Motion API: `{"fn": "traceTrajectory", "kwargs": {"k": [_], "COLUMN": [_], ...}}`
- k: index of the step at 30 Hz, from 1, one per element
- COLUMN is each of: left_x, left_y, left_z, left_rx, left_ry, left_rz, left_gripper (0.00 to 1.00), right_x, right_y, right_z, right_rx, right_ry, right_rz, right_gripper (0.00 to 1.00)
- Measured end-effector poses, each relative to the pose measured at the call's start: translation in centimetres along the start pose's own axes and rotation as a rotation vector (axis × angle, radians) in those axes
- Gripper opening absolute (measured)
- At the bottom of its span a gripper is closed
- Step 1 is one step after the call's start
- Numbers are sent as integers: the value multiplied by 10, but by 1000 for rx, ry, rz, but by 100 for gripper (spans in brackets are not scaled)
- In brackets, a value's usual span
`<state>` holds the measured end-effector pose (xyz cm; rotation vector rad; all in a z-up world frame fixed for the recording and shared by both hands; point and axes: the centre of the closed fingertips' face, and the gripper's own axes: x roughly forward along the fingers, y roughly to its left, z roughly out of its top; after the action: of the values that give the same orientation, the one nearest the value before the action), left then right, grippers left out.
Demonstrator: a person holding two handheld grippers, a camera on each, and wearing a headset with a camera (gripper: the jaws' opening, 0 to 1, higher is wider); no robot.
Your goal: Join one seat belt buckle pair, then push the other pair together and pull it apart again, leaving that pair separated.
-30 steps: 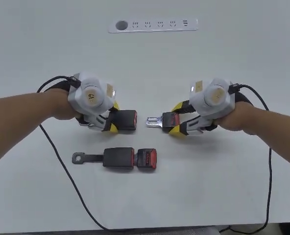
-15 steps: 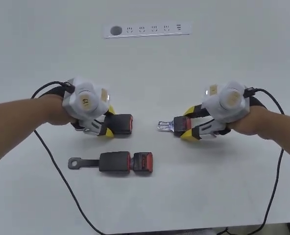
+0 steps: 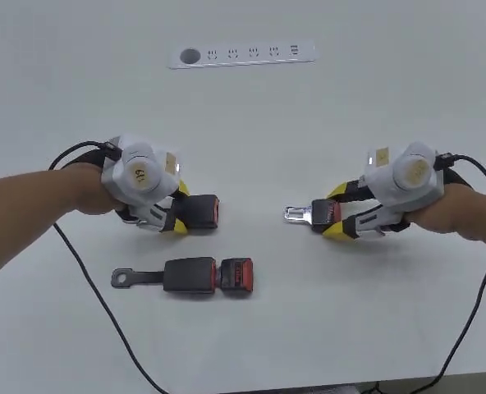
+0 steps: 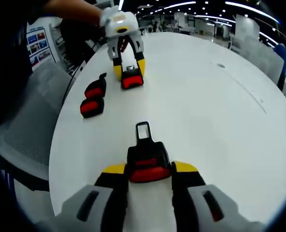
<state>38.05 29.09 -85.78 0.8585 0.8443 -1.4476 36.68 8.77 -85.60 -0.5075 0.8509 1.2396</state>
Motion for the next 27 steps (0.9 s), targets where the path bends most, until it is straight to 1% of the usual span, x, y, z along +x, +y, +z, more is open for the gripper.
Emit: {"fn": "traceTrajectory", "kwargs": {"k": [4,6,11,15,17,18,19,20,21,22,24,25,26,27], "left_x": [0,0,0,0,0,-1,-1,-4,-6,-11,-18,-23,-27,-30], "left_y": [0,0,0,0,1,1,0,-1,0,1,4,6,10,14], "left_z": [0,0,1,1,1,1,1,4,8,11,16,20,23,23], "left_rx": [-3,-1,3,-18,-50,-80,-113,-151,-145,-142,-169,-194,-221,-247], "left_ry": [0,3,9,-4,-6,-3,-2,-26,-49,-75,-107,-135,-161,-172], "left_rz": [1,3,4,12,27,34,32,25,24,35,63,79,107,129], "left_gripper": [34,34,34,34,34,34,35,36,38,38,40,46,51,57], "right_x": [-3,-4,-5,-5,-5,-6,-6,-8,-10,-14,-18,-21,-24,-26], "right_y": [-1,-1,1,3,4,5,4,2,2,-1,-3,-5,-9,-11], "right_z": [-4,-6,-6,-6,-7,-7,-7,-8,-6,1,4,5,7,8], "right_rx": [0,13,10,31,20,28,56,72,67,78,136,154,146,140], "right_ry": [3,-5,-6,-6,-2,-4,-6,-2,-17,-69,-99,-115,-132,-139], "right_rz": [-3,-3,-4,-6,-9,-13,-26,-47,-56,-82,-107,-127,-163,-189], "right_gripper": [35,35,36,36,36,37,37,40,43,48,61,67,74,78]}}
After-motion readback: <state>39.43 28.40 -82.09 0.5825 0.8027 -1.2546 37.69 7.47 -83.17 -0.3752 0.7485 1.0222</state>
